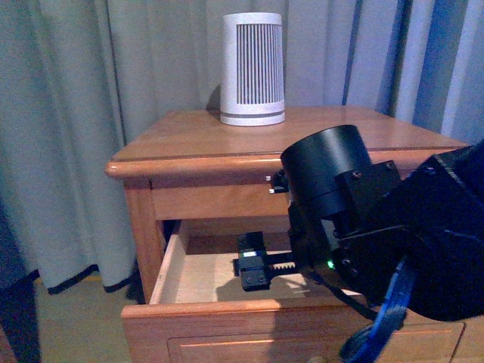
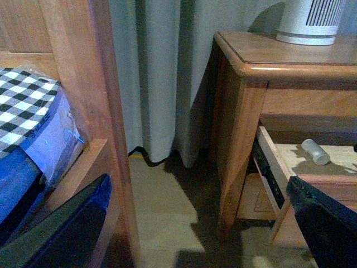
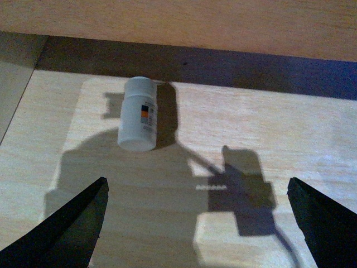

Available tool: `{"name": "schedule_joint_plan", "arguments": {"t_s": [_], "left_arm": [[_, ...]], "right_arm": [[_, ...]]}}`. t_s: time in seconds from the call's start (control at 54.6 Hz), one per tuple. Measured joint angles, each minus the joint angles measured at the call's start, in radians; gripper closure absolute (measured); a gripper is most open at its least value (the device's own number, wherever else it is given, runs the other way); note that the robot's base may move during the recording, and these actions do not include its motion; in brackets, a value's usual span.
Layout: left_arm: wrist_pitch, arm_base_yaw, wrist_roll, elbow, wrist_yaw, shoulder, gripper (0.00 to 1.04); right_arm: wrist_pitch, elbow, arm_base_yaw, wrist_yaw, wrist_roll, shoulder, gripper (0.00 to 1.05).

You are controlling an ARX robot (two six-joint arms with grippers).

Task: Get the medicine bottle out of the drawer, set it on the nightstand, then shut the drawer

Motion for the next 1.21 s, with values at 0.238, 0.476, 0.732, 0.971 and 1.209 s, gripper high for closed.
{"name": "schedule_joint_plan", "arguments": {"t_s": [0.238,0.476,0.732,0.971,1.209], "left_arm": [[0.0,0.0,0.0,0.0,0.0,0.0,0.07],[0.0,0.0,0.0,0.0,0.0,0.0,0.07],[0.0,0.0,0.0,0.0,0.0,0.0,0.07],[0.0,0.0,0.0,0.0,0.0,0.0,0.07],[0.0,0.0,0.0,0.0,0.0,0.0,0.07]], "right_arm": [[-0.037,0.134,0.01,0.011,0.022,0.117,0.07],[-0.085,0.252,0.023,0.014,0.045,0.216,0.07],[-0.121,0.325,0.04,0.034,0.06,0.278,0.07],[-0.122,0.36,0.052,0.048,0.068,0.319,0.29],[-0.062,0.361,0.051,0.075,0.047,0.341,0.61]]}}
